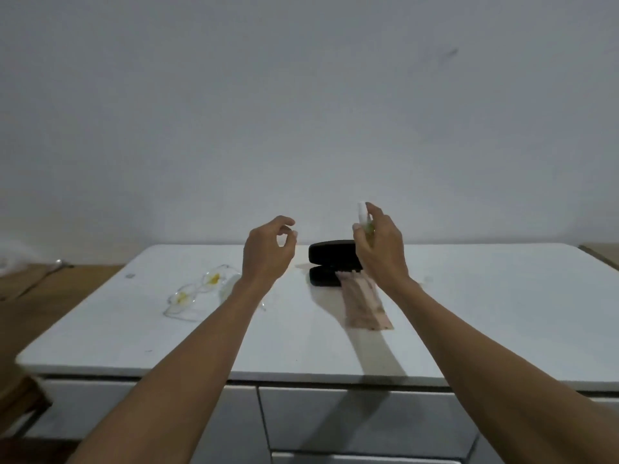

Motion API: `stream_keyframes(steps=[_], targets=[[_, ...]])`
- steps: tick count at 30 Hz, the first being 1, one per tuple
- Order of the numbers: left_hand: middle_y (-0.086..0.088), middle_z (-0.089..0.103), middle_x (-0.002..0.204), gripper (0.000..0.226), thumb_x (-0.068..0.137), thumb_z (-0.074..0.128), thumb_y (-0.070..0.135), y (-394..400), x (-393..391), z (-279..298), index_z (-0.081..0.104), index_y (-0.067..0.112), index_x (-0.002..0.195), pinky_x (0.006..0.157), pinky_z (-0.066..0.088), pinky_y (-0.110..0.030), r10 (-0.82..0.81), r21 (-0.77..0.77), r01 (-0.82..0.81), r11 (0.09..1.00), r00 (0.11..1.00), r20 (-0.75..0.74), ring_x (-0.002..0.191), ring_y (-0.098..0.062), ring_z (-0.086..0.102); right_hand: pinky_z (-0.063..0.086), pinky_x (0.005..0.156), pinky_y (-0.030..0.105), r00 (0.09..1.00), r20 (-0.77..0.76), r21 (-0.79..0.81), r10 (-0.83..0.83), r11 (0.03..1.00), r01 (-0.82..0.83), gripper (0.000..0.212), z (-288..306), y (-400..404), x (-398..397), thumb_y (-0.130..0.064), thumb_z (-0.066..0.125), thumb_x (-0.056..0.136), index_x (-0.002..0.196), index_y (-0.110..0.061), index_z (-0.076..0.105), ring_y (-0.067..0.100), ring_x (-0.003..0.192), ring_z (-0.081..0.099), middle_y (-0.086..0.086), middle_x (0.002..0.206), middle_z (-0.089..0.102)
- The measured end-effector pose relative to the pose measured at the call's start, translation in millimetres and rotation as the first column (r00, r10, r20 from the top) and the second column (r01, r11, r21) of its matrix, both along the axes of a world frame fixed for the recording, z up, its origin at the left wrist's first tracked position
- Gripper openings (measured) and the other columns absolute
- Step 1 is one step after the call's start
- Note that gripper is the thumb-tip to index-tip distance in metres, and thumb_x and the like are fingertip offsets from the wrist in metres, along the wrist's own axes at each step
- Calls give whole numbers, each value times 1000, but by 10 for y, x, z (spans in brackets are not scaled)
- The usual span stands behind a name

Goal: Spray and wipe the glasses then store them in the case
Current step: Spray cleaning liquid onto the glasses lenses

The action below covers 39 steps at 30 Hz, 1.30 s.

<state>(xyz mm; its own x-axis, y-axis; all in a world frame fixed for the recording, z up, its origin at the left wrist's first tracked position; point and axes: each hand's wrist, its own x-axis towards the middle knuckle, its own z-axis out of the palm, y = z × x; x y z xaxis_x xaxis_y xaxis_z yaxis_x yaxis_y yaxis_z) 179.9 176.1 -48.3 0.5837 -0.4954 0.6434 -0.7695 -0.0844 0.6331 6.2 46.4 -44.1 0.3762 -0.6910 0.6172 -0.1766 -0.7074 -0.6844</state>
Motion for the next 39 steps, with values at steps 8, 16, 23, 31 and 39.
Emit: stream_keyframes(steps=[8, 16, 23, 31, 39], targets=[[1, 73, 112, 27, 92, 59, 12, 1305, 678, -190, 73, 25, 111, 90, 39, -28, 302, 165, -321, 933, 944, 133, 111, -24, 60, 33, 73, 25, 969, -77, -91, 236, 966, -243, 58, -39, 816, 839, -16, 49, 100, 154, -31, 38, 9, 77, 49, 4, 94, 56], [1, 63, 117, 40, 75, 59, 0, 1957, 807, -378, 75, 23, 104, 88, 53, -38, 251, 414, -274, 868, 962, 112, 110, -19, 60, 35, 77, 27, 942, -104, -68, 321, 942, -328, 58, -95, 1192, 1211, -14, 50, 99, 154, -32, 38, 16, 84, 50, 4, 97, 56], [-8, 61, 105, 18, 86, 66, 5, 1920, 821, -495, 75, 9, 101, 72, 54, -38, 243, 457, -339, 823, 936, 256, 85, -33, 64, 38, 77, 31, 931, -108, -52, 348, 934, -355, 58, -113, 1235, 1276, -15, 50, 98, 153, -33, 38, 18, 84, 53, 6, 99, 60], [-18, 72, 93, 19, 87, 62, -4, 1755, 817, -487, 75, 2, 99, 74, 55, -47, 375, 271, -422, 865, 903, 211, 83, -38, 65, 41, 70, 32, 949, -92, -28, 301, 952, -305, 60, -105, 1058, 1175, -15, 48, 95, 152, -32, 40, 13, 70, 52, 4, 80, 56], [-14, 75, 88, 13, 84, 72, -5, 1590, 796, -382, 77, 3, 94, 65, 47, -18, 480, 46, -481, 875, 853, -207, 74, -18, 63, 62, 66, 49, 975, -58, 151, 212, 968, -202, 61, -222, 824, 891, -18, 43, 88, 146, -38, 41, 21, 63, 57, -2, 62, 52]])
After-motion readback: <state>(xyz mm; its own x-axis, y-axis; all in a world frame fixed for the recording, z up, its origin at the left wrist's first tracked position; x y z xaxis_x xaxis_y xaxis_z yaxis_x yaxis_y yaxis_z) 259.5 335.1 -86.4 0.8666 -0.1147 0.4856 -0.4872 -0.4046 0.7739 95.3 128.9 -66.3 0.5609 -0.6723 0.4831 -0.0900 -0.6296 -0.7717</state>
